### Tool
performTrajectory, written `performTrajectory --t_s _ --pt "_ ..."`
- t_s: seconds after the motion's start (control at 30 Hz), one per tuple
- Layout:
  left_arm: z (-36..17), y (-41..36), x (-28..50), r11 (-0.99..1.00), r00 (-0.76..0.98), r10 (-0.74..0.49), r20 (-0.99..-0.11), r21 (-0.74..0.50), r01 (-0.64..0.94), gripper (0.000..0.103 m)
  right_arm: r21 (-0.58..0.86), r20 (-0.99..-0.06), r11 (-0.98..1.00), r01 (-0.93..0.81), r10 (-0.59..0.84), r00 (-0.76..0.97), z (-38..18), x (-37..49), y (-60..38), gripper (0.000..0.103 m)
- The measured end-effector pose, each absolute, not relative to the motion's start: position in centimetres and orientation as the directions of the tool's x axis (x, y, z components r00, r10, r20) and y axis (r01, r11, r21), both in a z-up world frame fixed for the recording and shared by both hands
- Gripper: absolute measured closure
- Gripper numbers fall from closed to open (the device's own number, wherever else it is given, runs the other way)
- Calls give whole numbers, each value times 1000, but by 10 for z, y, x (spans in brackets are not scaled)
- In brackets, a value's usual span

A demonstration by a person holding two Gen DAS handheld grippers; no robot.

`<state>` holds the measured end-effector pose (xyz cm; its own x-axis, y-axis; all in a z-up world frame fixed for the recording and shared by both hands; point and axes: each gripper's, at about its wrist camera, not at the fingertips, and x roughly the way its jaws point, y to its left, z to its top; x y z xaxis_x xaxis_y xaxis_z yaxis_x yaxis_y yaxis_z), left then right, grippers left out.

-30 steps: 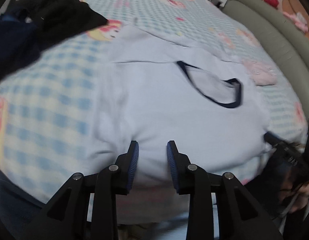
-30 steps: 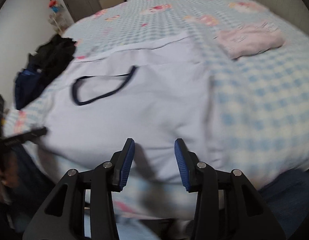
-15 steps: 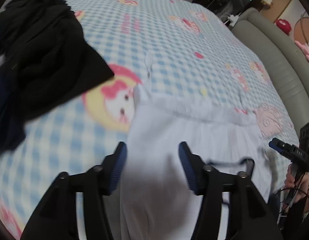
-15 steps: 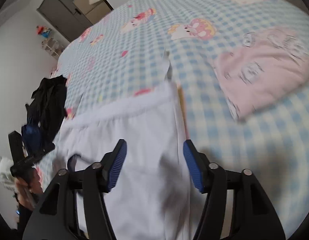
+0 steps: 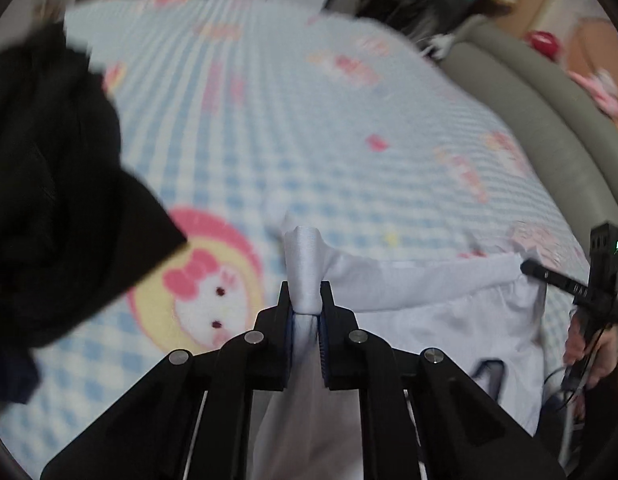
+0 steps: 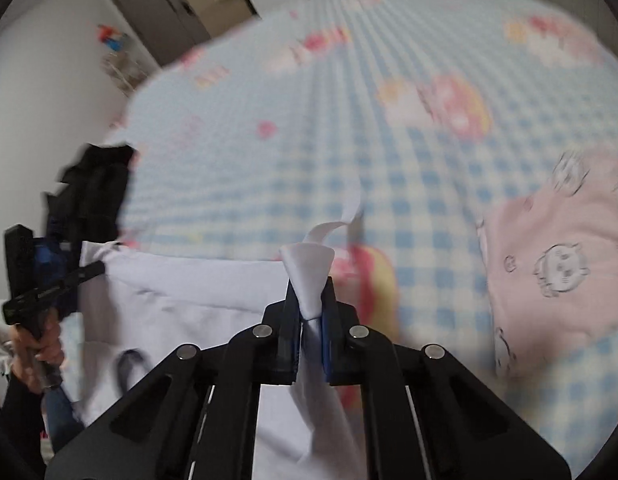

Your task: Fold clothes

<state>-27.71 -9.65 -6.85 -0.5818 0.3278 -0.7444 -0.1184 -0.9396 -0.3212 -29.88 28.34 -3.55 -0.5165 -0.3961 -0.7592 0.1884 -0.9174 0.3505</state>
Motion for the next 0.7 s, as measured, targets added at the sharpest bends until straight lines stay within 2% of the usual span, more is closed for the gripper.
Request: performTrajectory --t_s 0.1,0.2,0.27,0.4,0.47,0.53,0.57,0.6,0.7 --pt "-32 -94 -220 -942 -653 329 -683 -287 -175 92 327 -703 -914 242 -406 -583 2 -241 276 97" --pt "-25 -103 -164 -936 -669 342 -661 -302 -180 92 323 -686 -918 231 -395 -611 6 -174 285 97" --pt "-40 -110 -132 -927 -633 359 -686 -342 -155 92 346 -703 -915 208 -400 -589 -6 -137 298 97" --pt "-88 -115 -108 -926 -485 360 -797 -367 -84 89 379 -787 -914 146 -401 -468 -61 -97 298 94" --pt "-98 -121 -102 -913 -447 379 -810 -406 -36 87 373 -803 -917 139 -394 -446 -65 -89 299 92" --pt "-89 -132 -91 -883 -490 421 -763 -469 -29 80 363 -800 -921 138 -384 -460 -59 -82 301 81" --pt "-81 -139 -84 -864 -525 444 -726 -503 -36 67 358 -799 -923 137 -379 -467 -55 -78 302 70" --pt "-73 -145 -78 -843 -559 466 -686 -536 -44 59 356 -795 -924 137 -377 -476 -51 -75 303 68" --pt "-59 -163 -69 -766 -633 523 -571 -640 -56 58 396 -741 -908 138 -405 -535 -29 -71 303 68"
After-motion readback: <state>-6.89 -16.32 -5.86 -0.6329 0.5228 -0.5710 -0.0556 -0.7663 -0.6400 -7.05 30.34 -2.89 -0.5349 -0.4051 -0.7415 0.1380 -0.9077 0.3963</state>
